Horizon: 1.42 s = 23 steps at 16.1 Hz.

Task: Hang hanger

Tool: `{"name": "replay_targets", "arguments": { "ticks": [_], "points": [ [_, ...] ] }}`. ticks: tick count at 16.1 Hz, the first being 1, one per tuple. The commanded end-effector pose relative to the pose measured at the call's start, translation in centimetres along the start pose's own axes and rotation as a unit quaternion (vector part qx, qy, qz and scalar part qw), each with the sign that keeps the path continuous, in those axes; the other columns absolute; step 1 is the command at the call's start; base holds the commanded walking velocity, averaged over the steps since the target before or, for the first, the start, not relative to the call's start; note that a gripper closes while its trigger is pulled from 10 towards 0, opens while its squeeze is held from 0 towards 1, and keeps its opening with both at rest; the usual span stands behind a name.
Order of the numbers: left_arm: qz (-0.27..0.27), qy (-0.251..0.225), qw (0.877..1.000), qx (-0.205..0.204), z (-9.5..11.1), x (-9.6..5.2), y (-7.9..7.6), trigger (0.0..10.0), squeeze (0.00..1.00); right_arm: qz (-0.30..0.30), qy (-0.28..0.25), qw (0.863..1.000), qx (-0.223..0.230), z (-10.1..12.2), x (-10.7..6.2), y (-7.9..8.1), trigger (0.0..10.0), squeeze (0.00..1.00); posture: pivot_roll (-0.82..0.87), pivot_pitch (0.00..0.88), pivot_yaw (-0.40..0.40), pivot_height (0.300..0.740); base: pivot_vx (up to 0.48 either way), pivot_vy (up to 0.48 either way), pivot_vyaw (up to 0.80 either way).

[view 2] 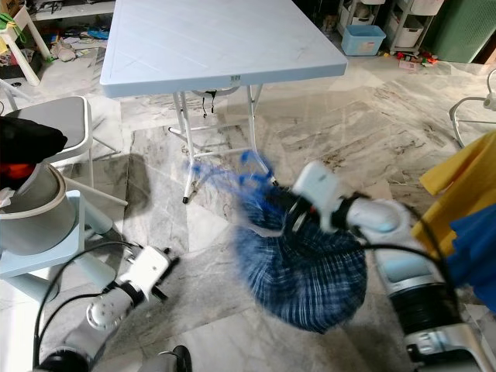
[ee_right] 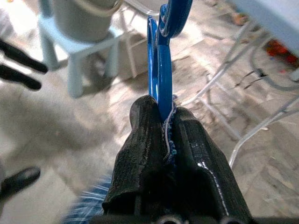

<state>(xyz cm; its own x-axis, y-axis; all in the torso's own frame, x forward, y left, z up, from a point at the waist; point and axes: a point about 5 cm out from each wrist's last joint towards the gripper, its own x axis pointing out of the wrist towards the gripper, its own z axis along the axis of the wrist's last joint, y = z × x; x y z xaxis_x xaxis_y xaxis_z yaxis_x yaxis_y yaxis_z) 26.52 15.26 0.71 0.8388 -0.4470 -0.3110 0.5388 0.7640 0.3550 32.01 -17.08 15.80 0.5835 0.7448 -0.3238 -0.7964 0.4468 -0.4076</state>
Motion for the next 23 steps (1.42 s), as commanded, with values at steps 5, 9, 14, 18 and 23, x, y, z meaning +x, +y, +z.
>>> {"name": "replay_targets", "arguments": {
  "ticks": [5,9,14,18,23],
  "points": [
    [-0.047,-0.128,0.985,0.11,3.9,-0.8,1.9,10.0,1.0,0.094,0.067,0.987,-0.112,-1.8,0.5,1.4,10.0,0.0,-0.12,0.155,0.005,0.74,0.0,0.0,0.0],
    [-0.087,-0.148,0.97,0.172,3.9,-1.6,1.7,10.0,1.0,0.116,0.075,0.979,-0.151,-1.7,0.8,0.5,10.0,0.0,-0.13,0.159,0.012,0.74,0.0,0.0,0.0],
    [-0.031,-0.173,0.966,0.188,5.2,-0.8,3.1,10.0,1.0,0.154,0.056,0.971,-0.175,-0.9,1.1,0.6,10.0,0.0,-0.14,0.16,0.011,0.74,0.0,0.0,0.0],
    [-0.014,-0.172,0.981,0.092,5.6,0.4,2.9,10.0,1.0,0.157,0.003,0.974,-0.166,0.5,1.3,1.4,10.0,0.0,-0.14,0.161,0.004,0.74,0.0,0.0,0.0],
    [-0.088,-0.179,0.98,0.014,6.9,2.1,1.0,9.1,0.0,0.152,-0.002,0.975,-0.16,0.4,1.2,1.5,10.0,0.0,-0.16,0.163,-0.001,0.74,0.0,0.0,0.0]
  ]
}}
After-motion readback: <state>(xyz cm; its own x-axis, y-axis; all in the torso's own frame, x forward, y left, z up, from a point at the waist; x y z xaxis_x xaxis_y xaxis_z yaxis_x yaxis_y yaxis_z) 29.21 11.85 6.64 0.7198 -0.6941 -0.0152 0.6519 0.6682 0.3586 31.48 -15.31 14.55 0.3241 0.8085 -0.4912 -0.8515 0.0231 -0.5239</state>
